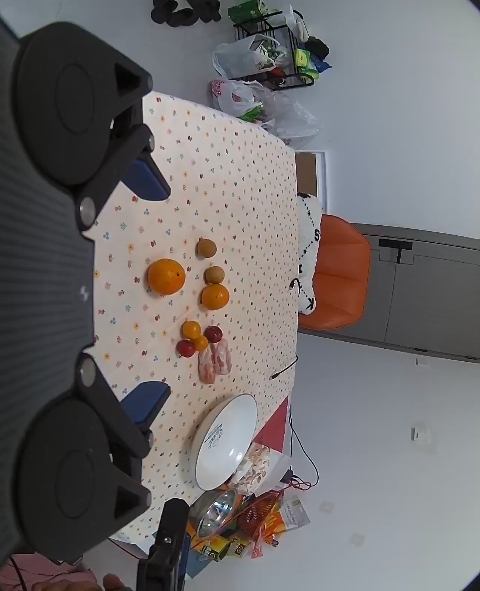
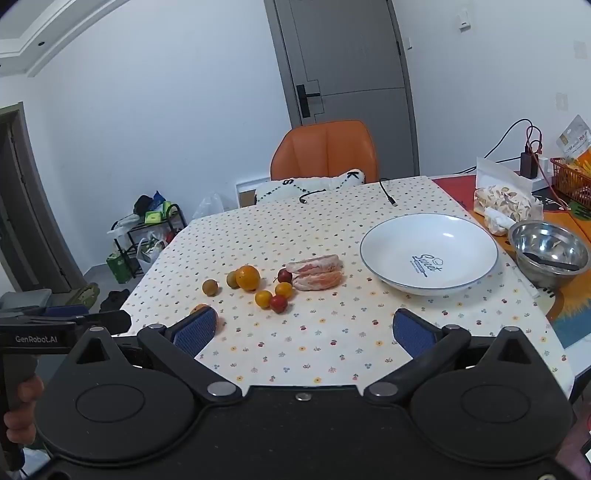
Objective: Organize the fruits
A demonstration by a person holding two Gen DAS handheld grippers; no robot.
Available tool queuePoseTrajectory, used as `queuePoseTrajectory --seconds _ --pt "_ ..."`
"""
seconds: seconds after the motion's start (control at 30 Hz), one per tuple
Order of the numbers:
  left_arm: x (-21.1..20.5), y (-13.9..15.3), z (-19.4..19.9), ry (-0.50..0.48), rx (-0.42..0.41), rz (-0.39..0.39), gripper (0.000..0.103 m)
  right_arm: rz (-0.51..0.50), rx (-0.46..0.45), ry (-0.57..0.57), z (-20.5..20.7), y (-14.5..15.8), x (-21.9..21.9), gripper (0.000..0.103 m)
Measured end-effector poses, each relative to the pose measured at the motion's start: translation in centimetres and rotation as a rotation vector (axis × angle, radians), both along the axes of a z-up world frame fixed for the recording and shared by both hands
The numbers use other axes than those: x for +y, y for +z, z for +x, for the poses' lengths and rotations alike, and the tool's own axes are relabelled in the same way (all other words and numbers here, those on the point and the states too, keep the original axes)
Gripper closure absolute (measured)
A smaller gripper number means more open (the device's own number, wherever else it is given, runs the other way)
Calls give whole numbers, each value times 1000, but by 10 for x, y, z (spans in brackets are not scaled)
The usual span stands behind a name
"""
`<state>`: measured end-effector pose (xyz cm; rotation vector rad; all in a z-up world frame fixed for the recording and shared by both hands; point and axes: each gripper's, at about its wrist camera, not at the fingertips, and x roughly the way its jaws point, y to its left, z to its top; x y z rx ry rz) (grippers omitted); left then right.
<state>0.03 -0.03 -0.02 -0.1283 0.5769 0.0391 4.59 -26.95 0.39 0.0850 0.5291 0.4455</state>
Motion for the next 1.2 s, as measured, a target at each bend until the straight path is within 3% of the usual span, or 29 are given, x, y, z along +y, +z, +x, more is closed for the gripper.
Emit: queuePoseTrajectory --seconds 1.2 --pt "-1 4 -5 -2 -29 -4 0 -25 -18 0 0 0 4 0"
